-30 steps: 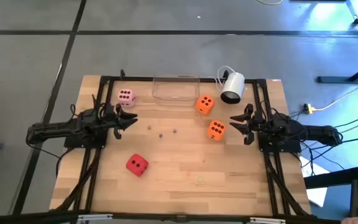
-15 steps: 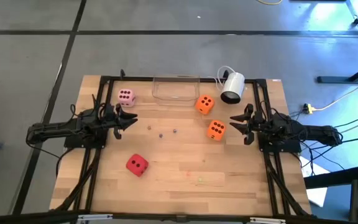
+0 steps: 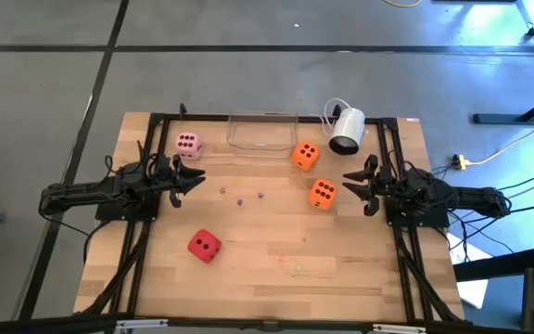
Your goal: Pick & Place Dice
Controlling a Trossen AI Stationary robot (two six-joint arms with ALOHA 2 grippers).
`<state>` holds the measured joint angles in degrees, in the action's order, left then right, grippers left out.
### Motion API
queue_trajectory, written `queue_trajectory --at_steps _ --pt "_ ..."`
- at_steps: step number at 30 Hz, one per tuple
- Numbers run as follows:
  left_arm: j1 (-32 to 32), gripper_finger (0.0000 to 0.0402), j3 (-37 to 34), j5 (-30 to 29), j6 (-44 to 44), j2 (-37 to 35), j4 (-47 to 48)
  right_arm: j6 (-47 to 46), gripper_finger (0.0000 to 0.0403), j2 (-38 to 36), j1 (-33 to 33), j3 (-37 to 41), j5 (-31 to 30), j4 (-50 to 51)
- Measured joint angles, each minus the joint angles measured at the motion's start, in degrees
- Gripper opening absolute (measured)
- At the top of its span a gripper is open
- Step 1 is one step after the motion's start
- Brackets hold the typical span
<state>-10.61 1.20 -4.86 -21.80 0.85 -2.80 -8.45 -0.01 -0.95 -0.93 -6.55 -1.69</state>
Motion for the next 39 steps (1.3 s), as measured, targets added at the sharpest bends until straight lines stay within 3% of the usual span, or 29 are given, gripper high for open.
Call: queue_trajectory --at_steps 25,32,36,39 --pt "0.0 0.0118 0.0 0.0 0.0 0.0 0.0 -0.2 0.0137 0.0 0.0 0.0 0.0 0.0" --pt "0.0 0.0118 0.0 0.0 0.0 0.0 0.0 -19.3 0.0137 0.0 0.0 0.0 -0.9 0.0" --pt "0.0 0.0118 0.0 0.0 0.0 0.0 0.0 -22.4 0.0137 0.0 0.0 0.0 -4.1 -0.6" --pt "0.0 0.0118 0.0 0.0 0.0 0.0 0.0 -22.7 0.0141 0.0 0.0 0.0 -10.1 -1.6"
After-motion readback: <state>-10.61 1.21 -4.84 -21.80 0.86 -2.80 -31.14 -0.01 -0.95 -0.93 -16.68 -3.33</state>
